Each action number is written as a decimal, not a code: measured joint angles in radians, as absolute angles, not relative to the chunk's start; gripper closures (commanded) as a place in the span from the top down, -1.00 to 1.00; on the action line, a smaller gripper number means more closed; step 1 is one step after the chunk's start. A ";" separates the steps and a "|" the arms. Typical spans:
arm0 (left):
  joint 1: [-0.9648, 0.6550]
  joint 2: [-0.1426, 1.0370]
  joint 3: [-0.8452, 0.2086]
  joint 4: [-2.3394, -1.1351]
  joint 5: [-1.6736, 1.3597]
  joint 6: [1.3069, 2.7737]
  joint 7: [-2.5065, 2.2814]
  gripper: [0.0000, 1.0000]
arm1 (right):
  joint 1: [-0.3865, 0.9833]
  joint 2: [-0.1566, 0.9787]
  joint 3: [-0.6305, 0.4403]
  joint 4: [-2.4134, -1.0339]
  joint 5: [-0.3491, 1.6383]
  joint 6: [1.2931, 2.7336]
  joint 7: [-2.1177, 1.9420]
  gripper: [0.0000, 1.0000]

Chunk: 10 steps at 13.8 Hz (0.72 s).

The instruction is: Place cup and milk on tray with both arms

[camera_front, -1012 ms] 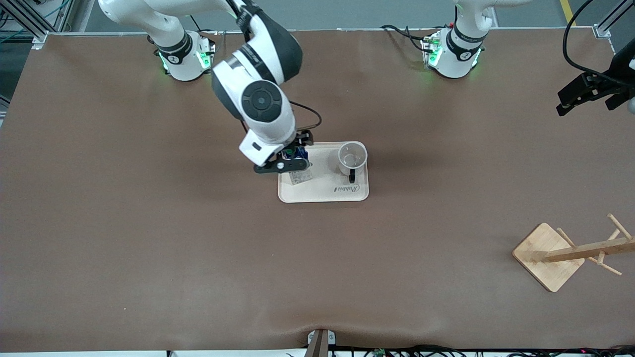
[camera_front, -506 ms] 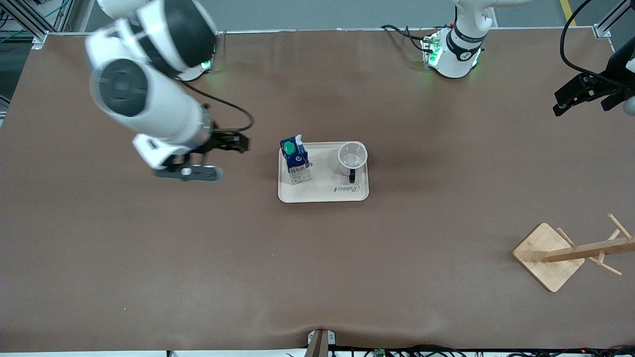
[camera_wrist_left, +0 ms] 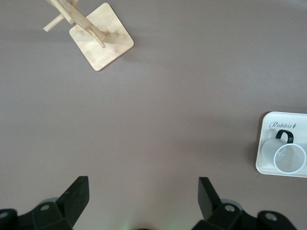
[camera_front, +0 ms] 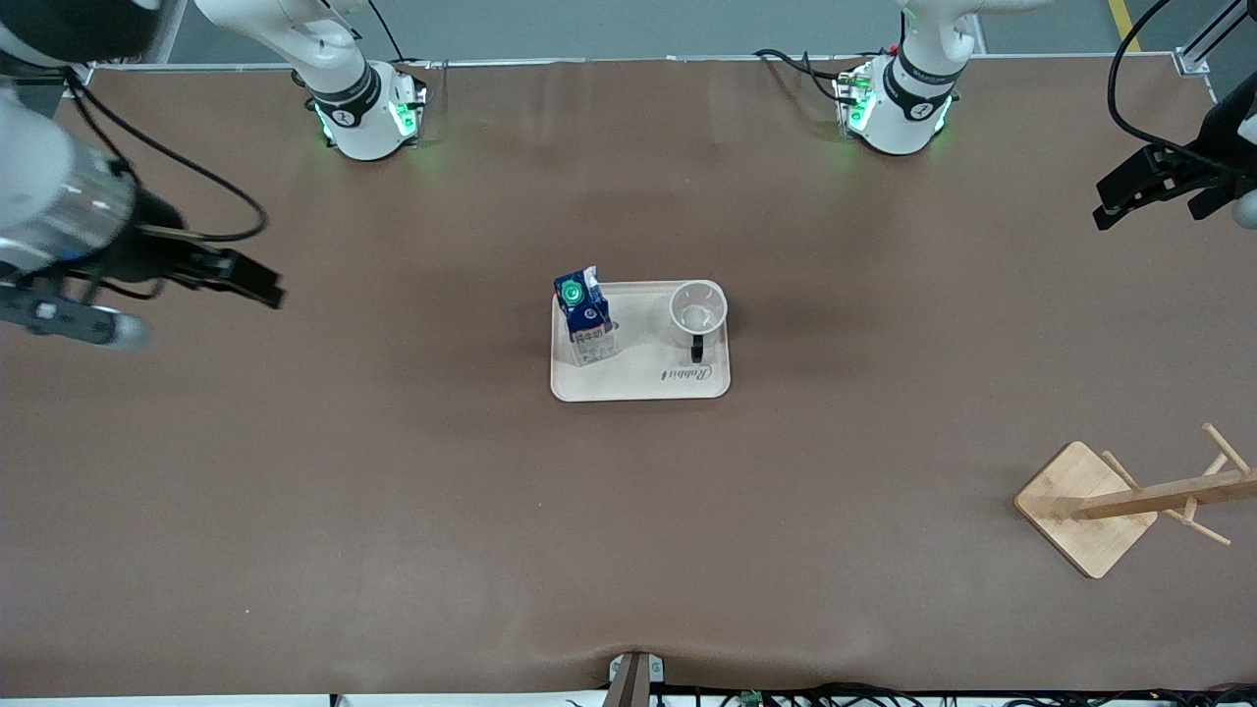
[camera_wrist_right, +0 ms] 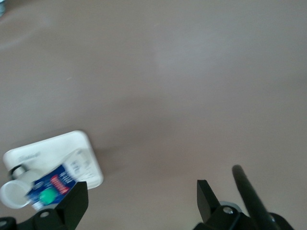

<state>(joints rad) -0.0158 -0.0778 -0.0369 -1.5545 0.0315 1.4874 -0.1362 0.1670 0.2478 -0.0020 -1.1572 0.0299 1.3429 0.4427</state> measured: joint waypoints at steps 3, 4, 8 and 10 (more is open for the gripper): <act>-0.016 -0.078 -0.037 -1.555 0.031 1.487 -0.136 1.00 | 0.128 0.187 -0.001 -1.239 -0.040 1.354 0.436 1.00; -0.015 -0.078 -0.037 -1.555 0.031 1.487 -0.136 1.00 | 0.103 0.163 -0.001 -1.279 -0.041 1.373 0.414 1.00; -0.016 -0.078 -0.037 -1.556 0.031 1.487 -0.136 1.00 | -0.021 0.081 -0.001 -1.415 -0.037 1.427 0.224 1.00; -0.016 -0.078 -0.037 -1.556 0.031 1.487 -0.136 1.00 | -0.081 0.063 -0.002 -1.443 -0.022 1.428 0.156 1.00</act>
<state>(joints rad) -0.0155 -0.0776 -0.0369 -1.5564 0.0312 1.4873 -0.1361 -0.0807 0.0630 -0.0017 -1.4433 -0.0224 1.4279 0.1556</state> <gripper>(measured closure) 0.000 0.000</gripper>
